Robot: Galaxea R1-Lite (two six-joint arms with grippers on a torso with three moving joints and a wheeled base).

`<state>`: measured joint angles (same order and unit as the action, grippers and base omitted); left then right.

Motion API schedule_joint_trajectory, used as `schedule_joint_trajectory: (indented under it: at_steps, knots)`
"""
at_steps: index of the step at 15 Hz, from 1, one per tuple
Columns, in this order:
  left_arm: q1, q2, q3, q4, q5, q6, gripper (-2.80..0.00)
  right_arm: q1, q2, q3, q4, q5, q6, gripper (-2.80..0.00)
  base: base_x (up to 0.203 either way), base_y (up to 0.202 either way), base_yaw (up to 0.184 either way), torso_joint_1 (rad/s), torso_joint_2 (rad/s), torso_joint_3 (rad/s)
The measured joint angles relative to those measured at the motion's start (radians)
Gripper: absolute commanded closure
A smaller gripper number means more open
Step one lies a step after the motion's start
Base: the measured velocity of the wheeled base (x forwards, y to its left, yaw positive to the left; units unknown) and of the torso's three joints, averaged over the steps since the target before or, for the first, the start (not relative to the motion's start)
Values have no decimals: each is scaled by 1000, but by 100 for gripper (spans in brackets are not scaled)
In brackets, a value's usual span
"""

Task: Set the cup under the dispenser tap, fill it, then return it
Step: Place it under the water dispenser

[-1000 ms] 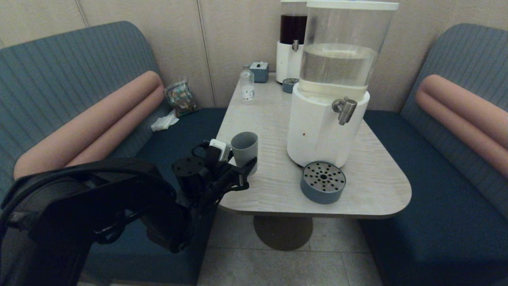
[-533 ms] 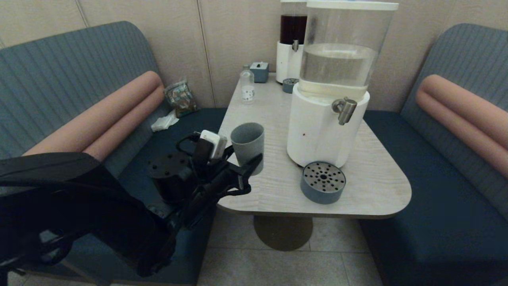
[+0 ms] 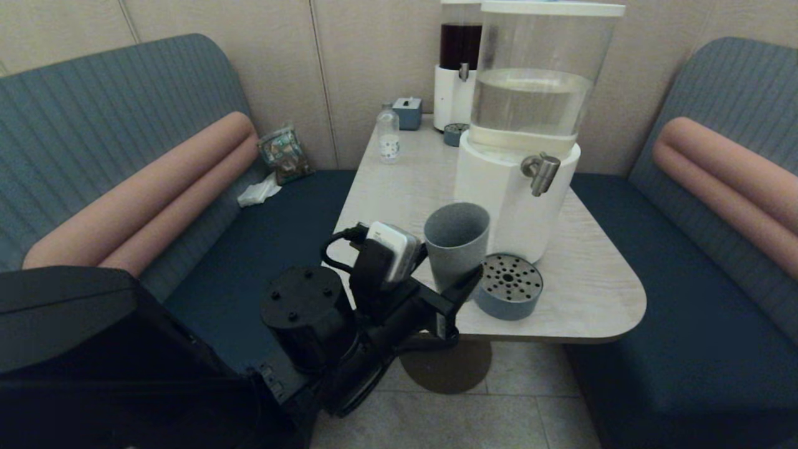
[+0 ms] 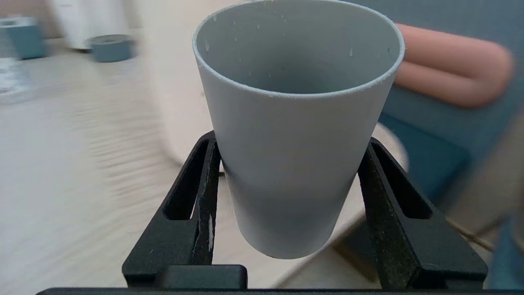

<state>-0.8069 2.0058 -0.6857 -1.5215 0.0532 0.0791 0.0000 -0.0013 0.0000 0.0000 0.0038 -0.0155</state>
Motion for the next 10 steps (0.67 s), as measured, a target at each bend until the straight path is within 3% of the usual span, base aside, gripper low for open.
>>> schedule_joint_trajectory:
  at_steps: [4, 10]
  knots:
    - [-82, 40, -44, 0, 34, 6, 0, 0, 0, 0, 0, 0, 0, 0, 0, 0, 0, 0, 0, 0]
    - [-136, 128, -130, 24, 64, 9, 0, 0, 0, 0, 0, 0, 0, 0, 0, 0, 0, 0, 0, 0]
